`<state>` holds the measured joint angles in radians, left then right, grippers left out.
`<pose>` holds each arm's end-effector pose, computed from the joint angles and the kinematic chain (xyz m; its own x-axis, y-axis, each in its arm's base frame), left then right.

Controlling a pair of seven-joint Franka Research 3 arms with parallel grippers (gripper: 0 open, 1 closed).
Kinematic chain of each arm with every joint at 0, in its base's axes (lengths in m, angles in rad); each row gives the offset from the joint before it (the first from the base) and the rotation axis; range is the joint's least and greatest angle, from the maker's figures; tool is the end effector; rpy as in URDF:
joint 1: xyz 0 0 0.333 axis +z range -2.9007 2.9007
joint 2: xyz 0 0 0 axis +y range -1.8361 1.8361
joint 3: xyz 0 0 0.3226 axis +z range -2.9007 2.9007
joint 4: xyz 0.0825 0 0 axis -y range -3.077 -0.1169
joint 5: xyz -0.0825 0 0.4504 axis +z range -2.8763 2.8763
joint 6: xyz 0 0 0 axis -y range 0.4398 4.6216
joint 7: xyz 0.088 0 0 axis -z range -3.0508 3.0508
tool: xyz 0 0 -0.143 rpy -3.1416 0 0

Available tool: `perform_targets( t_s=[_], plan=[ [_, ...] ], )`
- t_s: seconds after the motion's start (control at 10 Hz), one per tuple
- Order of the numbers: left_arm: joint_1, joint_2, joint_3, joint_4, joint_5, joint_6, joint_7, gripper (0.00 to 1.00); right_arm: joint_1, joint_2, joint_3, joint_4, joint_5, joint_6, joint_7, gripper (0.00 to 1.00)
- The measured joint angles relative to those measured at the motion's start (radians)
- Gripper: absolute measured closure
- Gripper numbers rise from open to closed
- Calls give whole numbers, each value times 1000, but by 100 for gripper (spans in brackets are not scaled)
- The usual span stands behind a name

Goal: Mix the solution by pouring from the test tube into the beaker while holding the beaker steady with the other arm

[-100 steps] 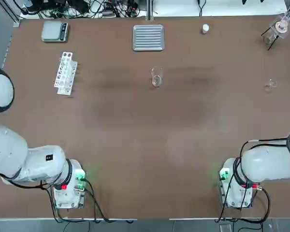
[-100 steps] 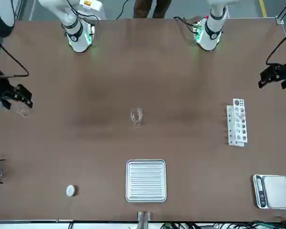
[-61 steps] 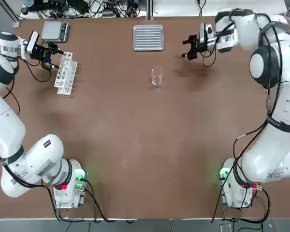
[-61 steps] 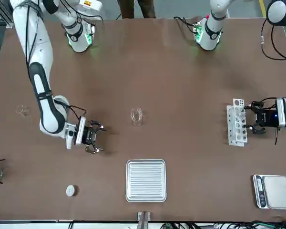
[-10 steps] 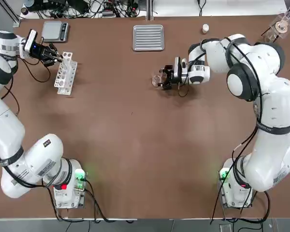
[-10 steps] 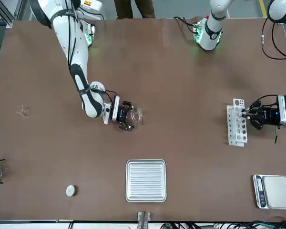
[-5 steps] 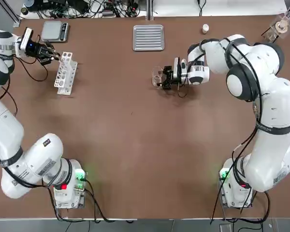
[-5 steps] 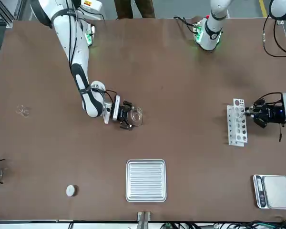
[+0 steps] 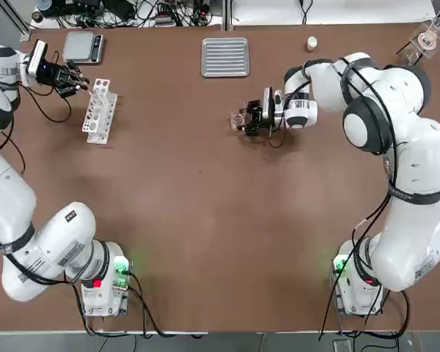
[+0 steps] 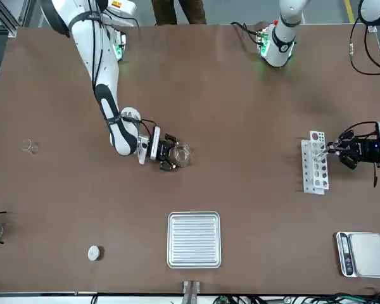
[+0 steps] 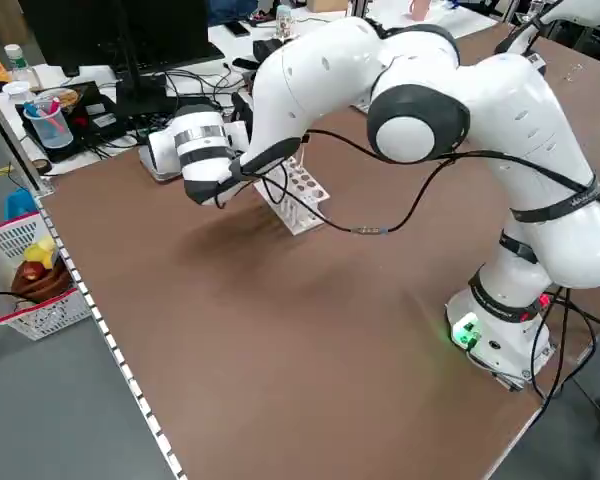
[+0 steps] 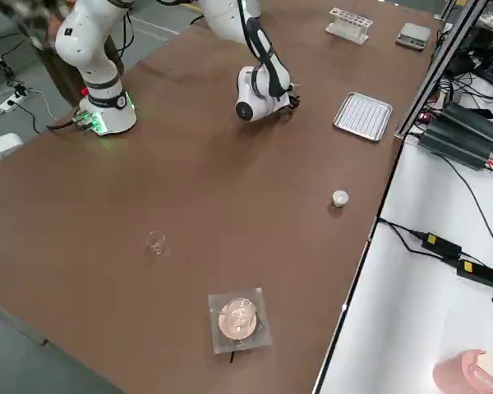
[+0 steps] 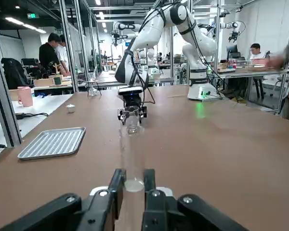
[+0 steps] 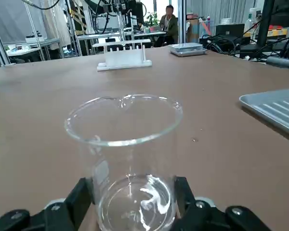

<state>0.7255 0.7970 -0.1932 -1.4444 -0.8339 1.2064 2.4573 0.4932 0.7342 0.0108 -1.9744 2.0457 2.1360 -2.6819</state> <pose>0.6185 0.2436 0.2022 -0.0933 -0.1662 0.9817 -0.9840 0.1659 -0.0654 0.5245 0.3646 0.0206 0.1060 0.3057 0.9462 0.9841 -0.1686 -0.0557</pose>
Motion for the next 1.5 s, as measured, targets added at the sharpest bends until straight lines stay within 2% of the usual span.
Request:
perform_targets(
  t_s=[0.7,1.0,1.5],
  plan=[
    [-1,-49,-1,-1,-6,-10,-5,79,0,0,0,0,1,-1,0,23],
    [-14,-72,-12,-2,-6,-19,-105,79,0,0,-1,0,1,-1,0,23],
    [-133,-145,-14,-32,-6,24,-244,79,-1,0,-3,-1,1,-4,1,23]
  ],
)
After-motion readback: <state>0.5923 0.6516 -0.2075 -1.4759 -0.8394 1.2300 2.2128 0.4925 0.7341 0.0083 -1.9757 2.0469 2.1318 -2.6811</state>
